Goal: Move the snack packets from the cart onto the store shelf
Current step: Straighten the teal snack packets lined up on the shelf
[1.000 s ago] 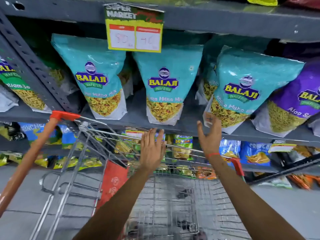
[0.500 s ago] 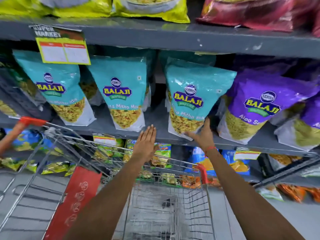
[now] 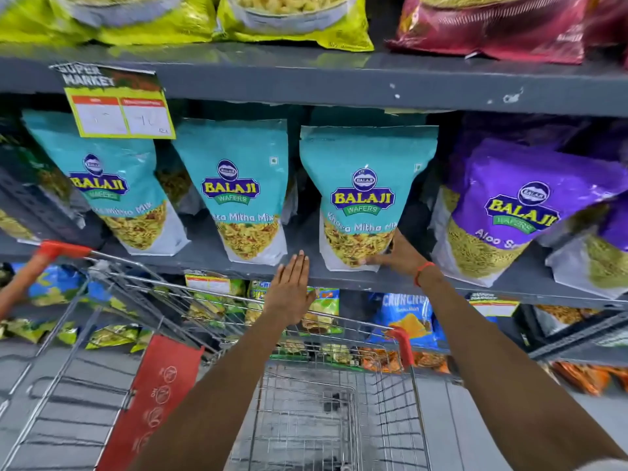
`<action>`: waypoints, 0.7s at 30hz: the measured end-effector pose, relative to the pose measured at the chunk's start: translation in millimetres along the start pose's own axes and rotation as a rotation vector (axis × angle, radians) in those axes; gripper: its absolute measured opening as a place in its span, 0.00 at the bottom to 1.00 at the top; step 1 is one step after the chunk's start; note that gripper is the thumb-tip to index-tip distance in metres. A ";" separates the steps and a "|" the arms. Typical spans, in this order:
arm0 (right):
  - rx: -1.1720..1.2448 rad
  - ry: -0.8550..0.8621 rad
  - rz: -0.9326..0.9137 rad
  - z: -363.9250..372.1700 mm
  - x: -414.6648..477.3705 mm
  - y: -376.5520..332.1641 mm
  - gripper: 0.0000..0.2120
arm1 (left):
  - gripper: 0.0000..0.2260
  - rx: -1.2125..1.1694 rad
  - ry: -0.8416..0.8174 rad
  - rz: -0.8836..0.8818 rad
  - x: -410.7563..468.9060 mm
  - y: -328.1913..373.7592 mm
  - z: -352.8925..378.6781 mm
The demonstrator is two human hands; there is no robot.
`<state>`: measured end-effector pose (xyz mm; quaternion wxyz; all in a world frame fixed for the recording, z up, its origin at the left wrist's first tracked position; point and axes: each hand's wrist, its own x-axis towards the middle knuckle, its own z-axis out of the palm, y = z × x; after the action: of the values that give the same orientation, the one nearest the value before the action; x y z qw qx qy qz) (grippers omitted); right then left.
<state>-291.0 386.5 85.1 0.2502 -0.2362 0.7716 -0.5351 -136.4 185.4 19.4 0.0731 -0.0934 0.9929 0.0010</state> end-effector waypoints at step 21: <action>-0.079 0.363 -0.108 -11.9 -44.7 10.9 0.34 | 0.19 -0.225 0.546 0.121 -23.6 51.0 -20.4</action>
<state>-265.5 426.7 84.4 0.0681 -0.1866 0.8107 -0.5507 -125.9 239.5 42.4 -0.2078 -0.0383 0.9732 0.0903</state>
